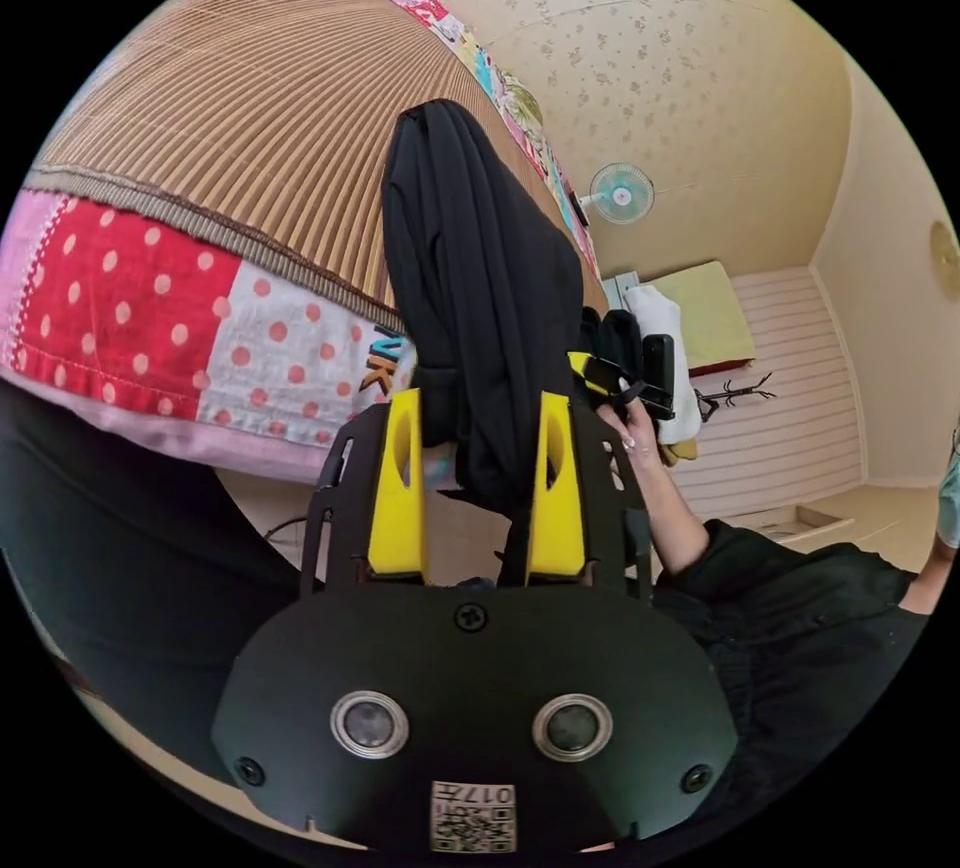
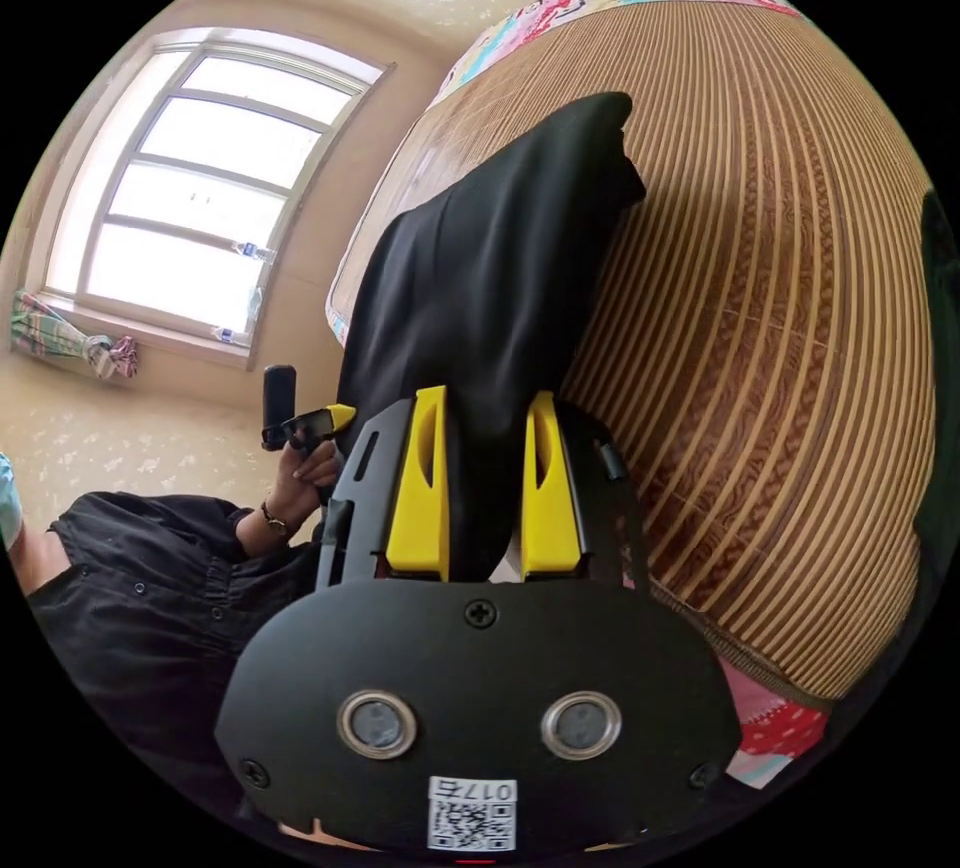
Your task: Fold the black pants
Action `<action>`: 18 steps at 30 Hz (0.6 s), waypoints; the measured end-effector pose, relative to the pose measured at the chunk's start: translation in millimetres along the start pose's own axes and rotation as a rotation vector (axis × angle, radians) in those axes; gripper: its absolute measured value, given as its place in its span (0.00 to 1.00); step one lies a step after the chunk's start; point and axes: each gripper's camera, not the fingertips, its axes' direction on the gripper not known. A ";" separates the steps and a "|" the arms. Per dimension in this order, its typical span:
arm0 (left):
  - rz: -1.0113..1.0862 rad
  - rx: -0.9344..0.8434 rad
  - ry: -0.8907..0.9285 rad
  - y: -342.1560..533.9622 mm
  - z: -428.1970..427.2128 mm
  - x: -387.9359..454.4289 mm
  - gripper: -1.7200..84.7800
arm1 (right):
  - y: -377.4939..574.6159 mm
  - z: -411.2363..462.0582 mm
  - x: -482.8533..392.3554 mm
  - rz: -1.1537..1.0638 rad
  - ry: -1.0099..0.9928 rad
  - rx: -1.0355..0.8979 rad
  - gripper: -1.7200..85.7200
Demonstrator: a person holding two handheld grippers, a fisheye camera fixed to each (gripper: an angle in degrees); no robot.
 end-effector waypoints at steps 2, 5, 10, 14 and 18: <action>-0.023 0.067 -0.006 -2.7 -25.9 -11.8 0.21 | -18.1 20.5 -7.7 -0.020 -0.014 -0.008 0.15; -0.056 0.207 -0.013 -8.6 -79.3 -40.9 0.20 | -51.6 63.3 -29.5 -0.032 -0.034 -0.020 0.14; -0.115 0.573 -0.188 10.6 -218.0 -79.8 0.17 | -129.0 178.8 -94.0 -0.092 -0.159 -0.105 0.14; -0.140 0.863 -0.329 100.7 -323.6 -64.5 0.16 | -180.4 299.1 -162.6 -0.005 -0.249 -0.161 0.12; -0.180 0.862 -0.372 182.9 -340.2 -54.7 0.15 | -222.3 385.0 -229.7 -0.024 -0.231 -0.166 0.11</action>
